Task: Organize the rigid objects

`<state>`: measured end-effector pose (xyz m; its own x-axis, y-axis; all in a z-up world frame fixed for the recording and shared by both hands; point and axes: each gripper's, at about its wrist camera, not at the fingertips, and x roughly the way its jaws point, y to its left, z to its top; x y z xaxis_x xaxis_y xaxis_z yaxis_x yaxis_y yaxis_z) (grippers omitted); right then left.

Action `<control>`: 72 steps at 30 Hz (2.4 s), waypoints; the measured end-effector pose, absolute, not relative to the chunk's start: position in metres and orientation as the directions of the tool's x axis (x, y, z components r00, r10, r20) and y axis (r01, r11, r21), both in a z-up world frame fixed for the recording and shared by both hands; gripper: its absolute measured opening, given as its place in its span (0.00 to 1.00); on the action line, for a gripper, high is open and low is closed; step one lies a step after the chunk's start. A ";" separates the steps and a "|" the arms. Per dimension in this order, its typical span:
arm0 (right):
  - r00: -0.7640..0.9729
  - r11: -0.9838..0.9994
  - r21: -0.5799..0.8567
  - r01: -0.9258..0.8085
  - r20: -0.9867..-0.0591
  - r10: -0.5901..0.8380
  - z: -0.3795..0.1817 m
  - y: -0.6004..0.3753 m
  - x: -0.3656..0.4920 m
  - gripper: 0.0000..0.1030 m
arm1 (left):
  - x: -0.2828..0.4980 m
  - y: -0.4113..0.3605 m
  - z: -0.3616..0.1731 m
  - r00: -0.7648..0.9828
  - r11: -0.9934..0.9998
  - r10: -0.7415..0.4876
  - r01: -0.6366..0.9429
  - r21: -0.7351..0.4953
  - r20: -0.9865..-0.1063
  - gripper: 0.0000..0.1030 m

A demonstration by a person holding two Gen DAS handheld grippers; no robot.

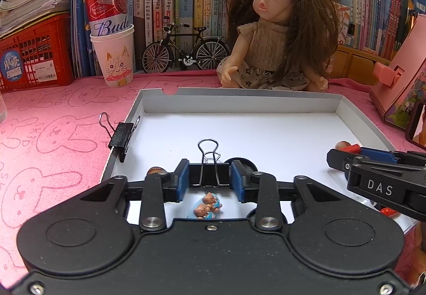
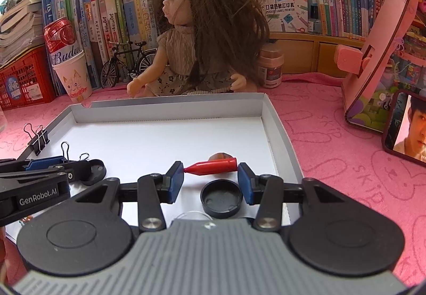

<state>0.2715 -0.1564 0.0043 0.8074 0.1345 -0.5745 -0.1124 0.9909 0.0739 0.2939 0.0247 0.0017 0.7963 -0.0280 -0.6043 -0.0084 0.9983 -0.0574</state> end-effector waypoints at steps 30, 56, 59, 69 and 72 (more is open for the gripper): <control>0.864 0.992 0.067 -0.107 -0.487 0.126 0.043 -0.167 0.220 0.83 | 0.231 0.016 0.041 0.845 0.996 -0.081 0.052 -0.069 -0.529 0.78; 0.869 0.991 0.031 -0.129 -0.477 0.128 0.043 -0.175 0.167 0.89 | 0.174 0.019 0.049 0.850 0.993 -0.112 0.074 -0.094 -0.514 0.81; 0.871 0.991 0.023 -0.133 -0.475 0.128 0.042 -0.175 0.161 0.91 | 0.167 0.020 0.047 0.850 0.993 -0.111 0.074 -0.092 -0.516 0.81; 0.857 0.993 0.026 -0.117 -0.503 0.114 0.036 -0.178 0.147 0.92 | 0.145 0.021 0.038 0.848 0.994 -0.102 0.071 -0.079 -0.520 0.81; 0.851 0.993 0.029 -0.114 -0.513 0.113 0.032 -0.179 0.145 0.92 | 0.141 0.022 0.036 0.846 0.995 -0.095 0.064 -0.078 -0.525 0.81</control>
<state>0.1448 -0.1787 0.0325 0.8507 0.1131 -0.5133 -0.1144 0.9930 0.0291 0.1413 0.0220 0.0361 0.8460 -0.0955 -0.5246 0.0640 0.9949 -0.0778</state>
